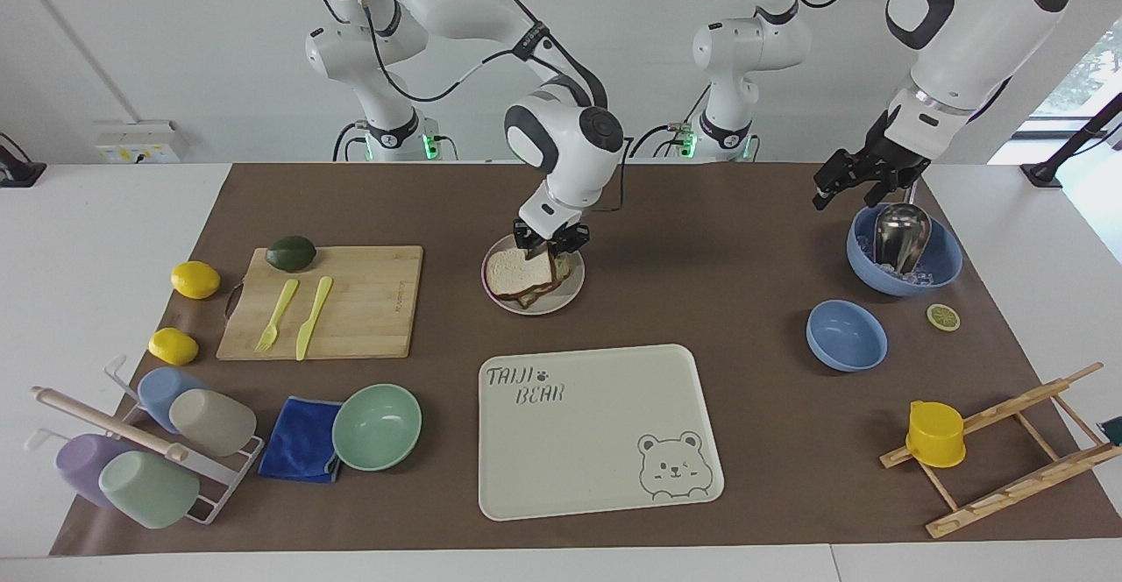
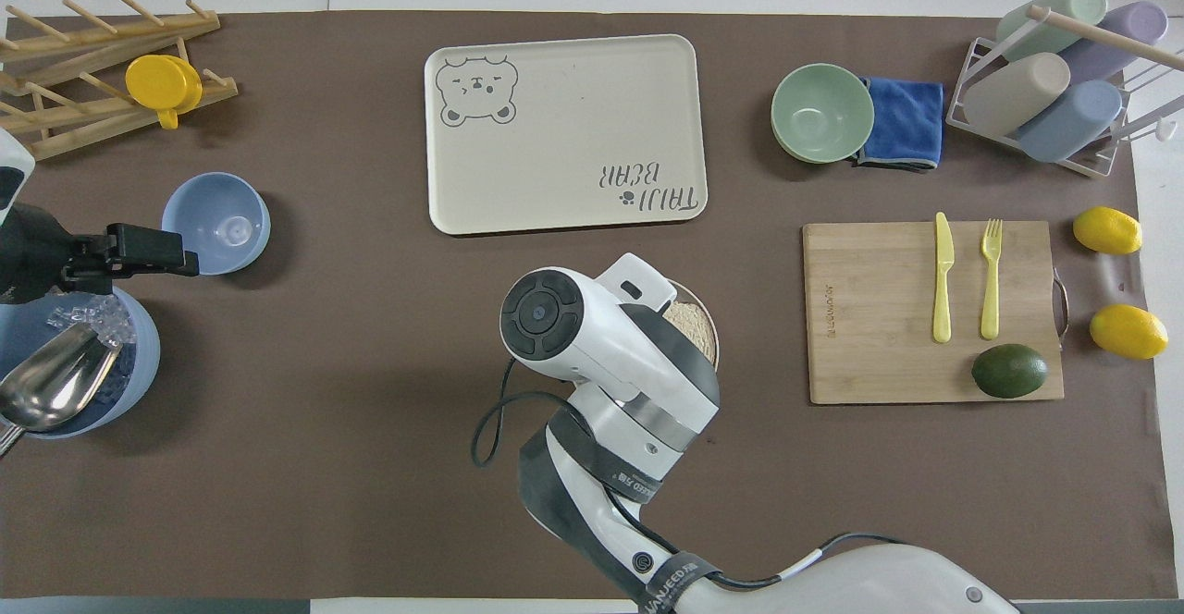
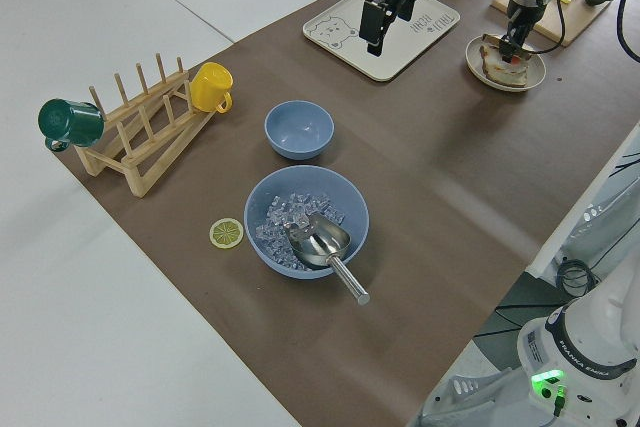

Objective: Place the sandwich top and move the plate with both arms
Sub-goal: 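Withdraw the right gripper while the left gripper reaches the plate rim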

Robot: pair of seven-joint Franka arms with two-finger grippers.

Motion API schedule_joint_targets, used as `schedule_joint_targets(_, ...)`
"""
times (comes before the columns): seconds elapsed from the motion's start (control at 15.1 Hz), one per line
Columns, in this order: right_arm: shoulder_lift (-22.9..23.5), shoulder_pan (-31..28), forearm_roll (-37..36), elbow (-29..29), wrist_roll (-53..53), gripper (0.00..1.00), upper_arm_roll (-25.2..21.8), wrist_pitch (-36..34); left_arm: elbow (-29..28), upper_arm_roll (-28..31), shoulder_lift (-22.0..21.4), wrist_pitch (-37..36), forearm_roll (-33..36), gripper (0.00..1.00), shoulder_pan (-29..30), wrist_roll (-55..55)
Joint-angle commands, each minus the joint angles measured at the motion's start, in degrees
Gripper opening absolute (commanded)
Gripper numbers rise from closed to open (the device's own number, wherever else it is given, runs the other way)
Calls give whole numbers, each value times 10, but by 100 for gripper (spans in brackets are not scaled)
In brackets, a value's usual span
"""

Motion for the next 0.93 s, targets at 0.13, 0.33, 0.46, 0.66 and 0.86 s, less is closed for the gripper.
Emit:
schedule_joint_targets(0.13,-26,-14,79,16,6,72,5,23,-106,-3,-23,105,-60,100,-1,21)
schedule_joint_targets(0.33,-65,-70,99,19,-36,83,6,18,-126,-3,-14,118,-95,100,-10,56)
schedule_joint_targets(0.46,-92,-98,101,22,-87,100,4,9,-146,-3,-14,146,-127,100,-34,56)
schedule_joint_targets(0.66,-130,-193,118,24,-119,100,5,-65,-168,-3,6,201,-158,100,-98,53)
schedule_joint_targets(0.86,-177,-271,125,25,-234,100,-2,-129,-174,-3,30,242,-177,100,-165,29)
